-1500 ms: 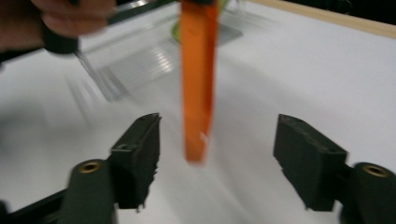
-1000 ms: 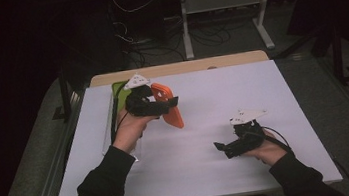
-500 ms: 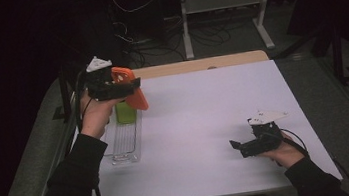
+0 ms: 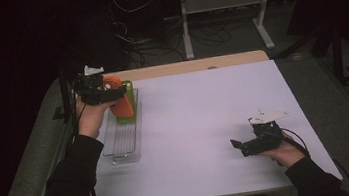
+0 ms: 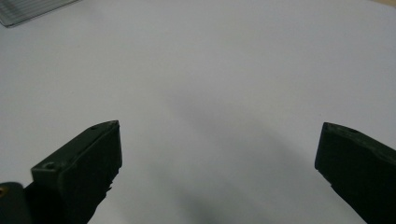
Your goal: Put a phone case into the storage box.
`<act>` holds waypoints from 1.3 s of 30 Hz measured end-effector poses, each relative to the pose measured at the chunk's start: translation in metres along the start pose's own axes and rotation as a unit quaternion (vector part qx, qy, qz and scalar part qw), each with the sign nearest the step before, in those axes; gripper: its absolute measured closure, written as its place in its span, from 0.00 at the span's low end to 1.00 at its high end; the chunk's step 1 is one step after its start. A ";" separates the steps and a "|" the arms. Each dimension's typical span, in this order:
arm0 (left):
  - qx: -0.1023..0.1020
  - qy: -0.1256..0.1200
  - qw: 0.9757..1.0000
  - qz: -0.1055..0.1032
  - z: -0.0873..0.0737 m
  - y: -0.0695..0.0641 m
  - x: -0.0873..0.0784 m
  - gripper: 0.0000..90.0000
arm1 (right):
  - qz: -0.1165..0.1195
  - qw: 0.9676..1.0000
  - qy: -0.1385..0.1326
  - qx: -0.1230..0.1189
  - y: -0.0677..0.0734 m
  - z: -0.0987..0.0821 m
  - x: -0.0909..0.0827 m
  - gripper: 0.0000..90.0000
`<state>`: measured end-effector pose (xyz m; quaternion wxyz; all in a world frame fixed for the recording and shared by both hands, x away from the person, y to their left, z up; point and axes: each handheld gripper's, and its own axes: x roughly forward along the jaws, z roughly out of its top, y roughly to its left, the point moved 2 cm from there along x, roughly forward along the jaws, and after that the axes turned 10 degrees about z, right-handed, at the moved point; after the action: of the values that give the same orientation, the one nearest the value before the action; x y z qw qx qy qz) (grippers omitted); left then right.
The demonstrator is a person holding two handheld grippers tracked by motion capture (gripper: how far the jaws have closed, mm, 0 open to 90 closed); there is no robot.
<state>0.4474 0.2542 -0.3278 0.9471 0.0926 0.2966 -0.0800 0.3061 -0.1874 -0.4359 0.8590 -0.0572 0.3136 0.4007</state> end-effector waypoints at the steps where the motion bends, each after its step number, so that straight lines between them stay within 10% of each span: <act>1: 0.006 0.007 1.000 0.003 -0.003 0.000 0.003 0.15 | 0.000 1.000 -0.001 0.000 0.000 0.000 0.000 0.00; 39: 0.012 0.063 0.996 0.055 -0.031 -0.018 0.044 0.15 | 0.000 1.000 -0.001 -0.002 -0.002 0.001 -0.001 0.00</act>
<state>0.4626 0.2391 -0.3801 0.9283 0.1252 0.3491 -0.0257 0.3075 -0.1886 -0.4352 0.8591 -0.0580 0.3119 0.4016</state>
